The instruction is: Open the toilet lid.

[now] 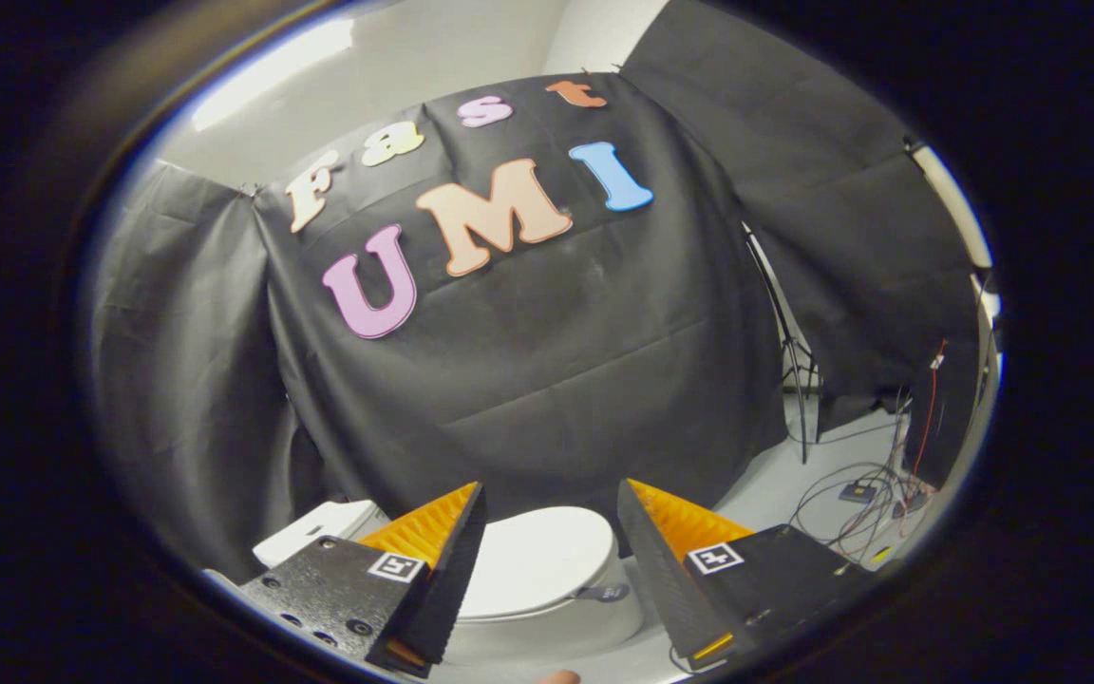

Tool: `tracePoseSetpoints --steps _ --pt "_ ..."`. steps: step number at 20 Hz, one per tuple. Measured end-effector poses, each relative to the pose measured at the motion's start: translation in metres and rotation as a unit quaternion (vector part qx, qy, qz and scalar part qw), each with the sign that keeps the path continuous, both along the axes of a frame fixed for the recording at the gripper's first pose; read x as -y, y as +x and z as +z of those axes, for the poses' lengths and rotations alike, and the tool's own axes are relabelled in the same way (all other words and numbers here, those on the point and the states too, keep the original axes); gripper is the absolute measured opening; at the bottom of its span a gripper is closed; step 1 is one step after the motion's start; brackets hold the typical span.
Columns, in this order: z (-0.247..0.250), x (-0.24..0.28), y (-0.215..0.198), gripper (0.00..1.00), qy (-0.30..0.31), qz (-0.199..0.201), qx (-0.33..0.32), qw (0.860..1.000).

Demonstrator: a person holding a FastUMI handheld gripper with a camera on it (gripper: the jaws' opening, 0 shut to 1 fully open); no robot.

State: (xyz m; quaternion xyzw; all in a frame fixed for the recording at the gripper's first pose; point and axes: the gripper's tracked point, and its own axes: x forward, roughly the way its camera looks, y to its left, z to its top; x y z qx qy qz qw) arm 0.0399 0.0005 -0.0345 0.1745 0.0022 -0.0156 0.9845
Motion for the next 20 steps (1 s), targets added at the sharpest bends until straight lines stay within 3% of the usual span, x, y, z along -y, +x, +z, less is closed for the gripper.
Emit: tracePoseSetpoints --steps 8,14,20 --pt "-0.039 -0.005 0.045 0.82 0.129 -0.014 -0.011 0.991" --pt "-0.093 -0.013 0.085 0.82 0.245 -0.031 -0.02 0.969" --pt "-0.163 -0.015 0.115 0.82 0.32 -0.037 -0.055 0.945"
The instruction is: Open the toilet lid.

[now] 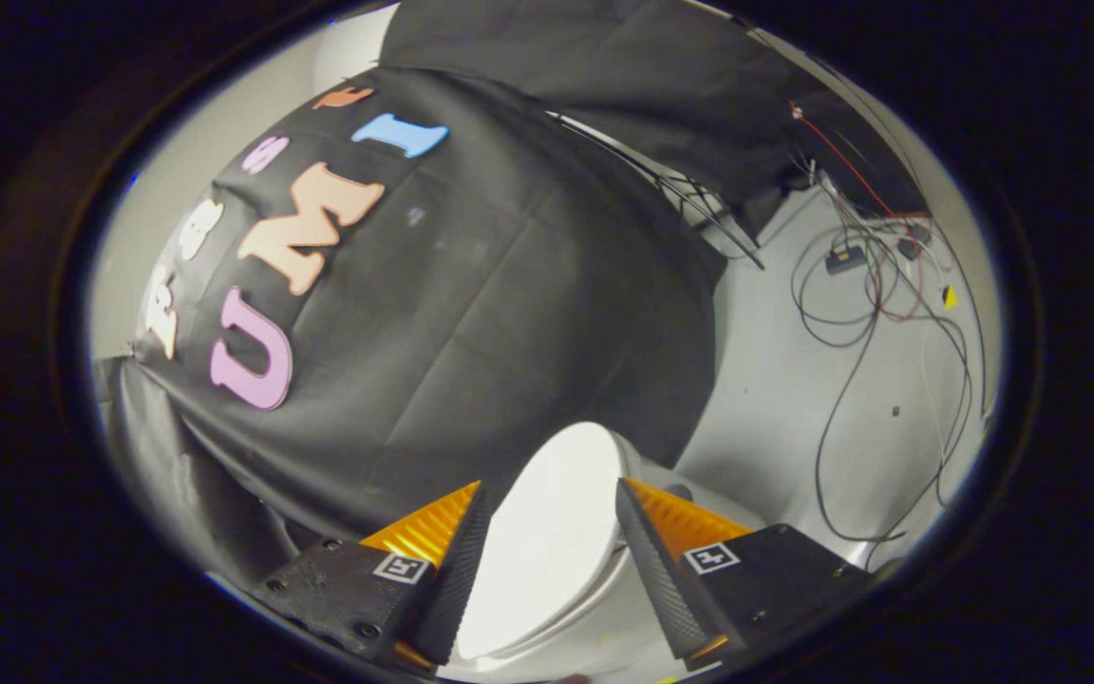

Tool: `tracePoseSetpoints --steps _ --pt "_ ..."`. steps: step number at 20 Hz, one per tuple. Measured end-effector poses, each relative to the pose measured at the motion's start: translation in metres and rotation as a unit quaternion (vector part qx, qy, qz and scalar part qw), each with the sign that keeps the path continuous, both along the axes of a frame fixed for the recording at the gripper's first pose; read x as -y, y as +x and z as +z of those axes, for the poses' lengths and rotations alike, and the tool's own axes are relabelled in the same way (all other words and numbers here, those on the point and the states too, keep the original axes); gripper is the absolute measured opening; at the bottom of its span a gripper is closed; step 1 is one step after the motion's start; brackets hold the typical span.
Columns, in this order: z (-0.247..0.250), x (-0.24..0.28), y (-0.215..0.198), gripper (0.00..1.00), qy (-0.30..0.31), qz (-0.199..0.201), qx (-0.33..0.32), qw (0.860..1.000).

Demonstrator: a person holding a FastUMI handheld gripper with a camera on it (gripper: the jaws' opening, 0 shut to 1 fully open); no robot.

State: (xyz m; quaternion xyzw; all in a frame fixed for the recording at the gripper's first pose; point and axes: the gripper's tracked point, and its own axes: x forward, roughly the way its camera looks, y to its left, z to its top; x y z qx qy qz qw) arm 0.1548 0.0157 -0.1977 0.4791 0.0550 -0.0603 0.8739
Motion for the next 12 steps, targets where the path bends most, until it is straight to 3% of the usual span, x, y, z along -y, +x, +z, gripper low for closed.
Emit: tracePoseSetpoints --steps 7,10,12 --pt "-0.074 0.014 0.026 0.81 0.079 -0.01 -0.053 0.995" --pt "-0.085 0.018 0.039 0.71 0.101 -0.004 -0.049 0.994" --pt "-0.085 0.02 0.052 0.53 0.111 0.004 -0.048 0.993"
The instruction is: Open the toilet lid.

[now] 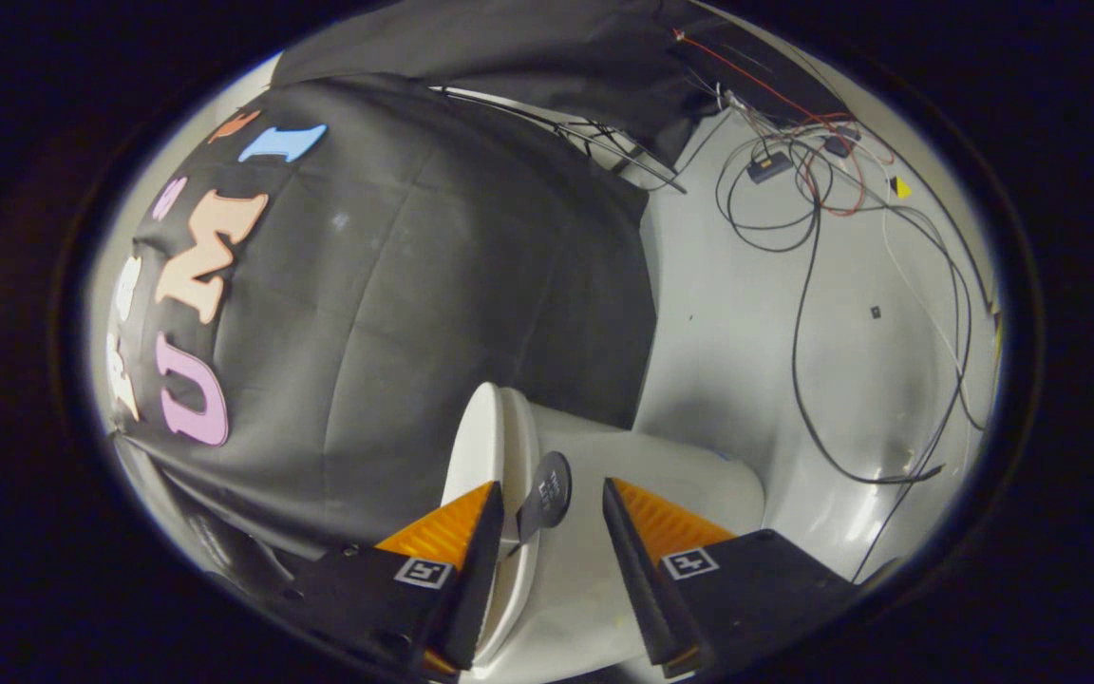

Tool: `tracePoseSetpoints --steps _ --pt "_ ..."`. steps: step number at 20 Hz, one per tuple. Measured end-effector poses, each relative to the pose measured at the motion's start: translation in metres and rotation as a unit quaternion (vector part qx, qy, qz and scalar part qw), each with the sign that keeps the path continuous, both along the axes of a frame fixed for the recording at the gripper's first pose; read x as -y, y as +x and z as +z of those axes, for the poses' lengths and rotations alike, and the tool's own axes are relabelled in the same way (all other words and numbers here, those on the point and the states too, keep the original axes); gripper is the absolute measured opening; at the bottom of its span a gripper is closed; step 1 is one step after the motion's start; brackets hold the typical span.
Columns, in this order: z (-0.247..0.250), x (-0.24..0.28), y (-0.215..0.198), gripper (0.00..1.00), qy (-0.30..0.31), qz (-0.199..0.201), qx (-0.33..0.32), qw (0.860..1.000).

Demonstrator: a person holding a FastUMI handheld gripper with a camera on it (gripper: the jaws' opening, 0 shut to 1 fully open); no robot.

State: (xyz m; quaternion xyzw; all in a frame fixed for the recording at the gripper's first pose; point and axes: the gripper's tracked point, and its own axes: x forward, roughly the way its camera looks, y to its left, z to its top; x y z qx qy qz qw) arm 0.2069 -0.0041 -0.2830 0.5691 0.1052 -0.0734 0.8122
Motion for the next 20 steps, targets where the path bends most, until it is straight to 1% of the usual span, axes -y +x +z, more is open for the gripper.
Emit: tracePoseSetpoints --steps 1,2,3,5,7,10,13,15,17,20 --pt "-0.002 0.001 0.007 0.44 0.002 0.004 -0.011 1.0" --pt "0.001 -0.003 0.013 0.35 0.009 0.018 -0.005 1.0" --pt "0.004 -0.006 0.014 0.26 0.019 0.024 -0.007 0.999" --pt "0.012 -0.007 0.013 0.15 0.039 0.038 0.013 0.998" --pt "0.015 -0.011 0.011 0.05 0.032 0.047 0.012 0.998" --pt "0.034 -0.014 0.004 0.03 0.006 0.043 0.029 0.999" --pt "0.075 -0.027 -0.001 0.03 -0.036 0.041 0.06 0.997" --pt "0.1 -0.04 -0.005 0.03 -0.075 0.045 0.07 0.994" --pt "0.137 -0.057 -0.011 0.03 -0.12 0.055 0.093 0.987" --pt "0.186 -0.095 -0.019 0.03 -0.186 0.071 0.12 0.973"
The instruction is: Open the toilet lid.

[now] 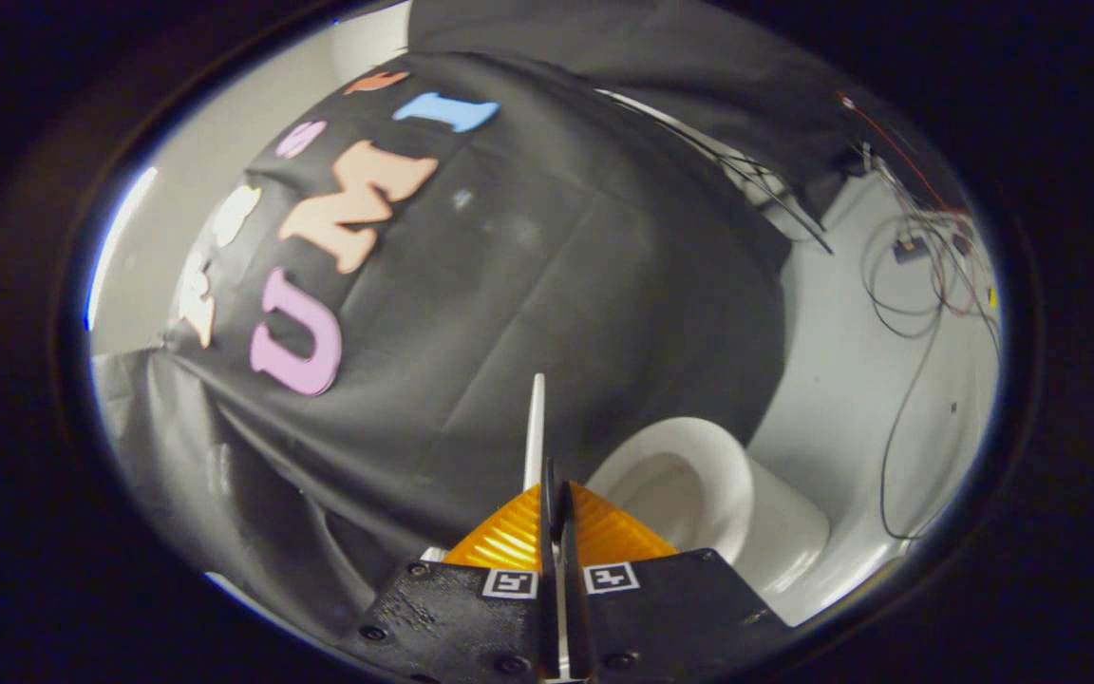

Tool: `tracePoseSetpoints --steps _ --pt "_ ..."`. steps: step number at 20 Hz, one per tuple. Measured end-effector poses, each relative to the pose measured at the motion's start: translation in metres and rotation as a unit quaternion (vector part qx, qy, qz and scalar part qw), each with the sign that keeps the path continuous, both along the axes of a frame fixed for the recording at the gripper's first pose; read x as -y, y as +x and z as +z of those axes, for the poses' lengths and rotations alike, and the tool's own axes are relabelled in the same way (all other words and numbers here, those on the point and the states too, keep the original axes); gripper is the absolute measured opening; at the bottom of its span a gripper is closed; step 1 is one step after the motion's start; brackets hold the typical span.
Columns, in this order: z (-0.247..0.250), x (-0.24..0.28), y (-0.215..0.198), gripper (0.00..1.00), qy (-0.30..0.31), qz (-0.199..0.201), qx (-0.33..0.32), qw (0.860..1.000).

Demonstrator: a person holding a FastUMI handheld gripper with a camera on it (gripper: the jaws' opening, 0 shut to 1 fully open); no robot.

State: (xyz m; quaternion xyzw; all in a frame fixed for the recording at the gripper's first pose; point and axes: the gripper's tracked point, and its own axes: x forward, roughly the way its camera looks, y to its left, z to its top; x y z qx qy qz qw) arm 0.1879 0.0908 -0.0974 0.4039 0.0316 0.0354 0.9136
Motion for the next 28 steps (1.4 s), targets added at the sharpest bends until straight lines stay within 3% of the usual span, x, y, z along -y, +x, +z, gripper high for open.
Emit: tracePoseSetpoints --steps 6,13,19,28 --pt "0.07 -0.085 -0.015 0.08 -0.119 0.026 0.022 0.992" --pt "0.114 -0.178 -0.021 0.09 -0.236 0.084 0.038 0.967" --pt "0.127 -0.266 -0.023 0.1 -0.284 0.151 0.064 0.945" --pt "0.101 -0.365 -0.022 0.1 -0.308 0.24 0.071 0.918"
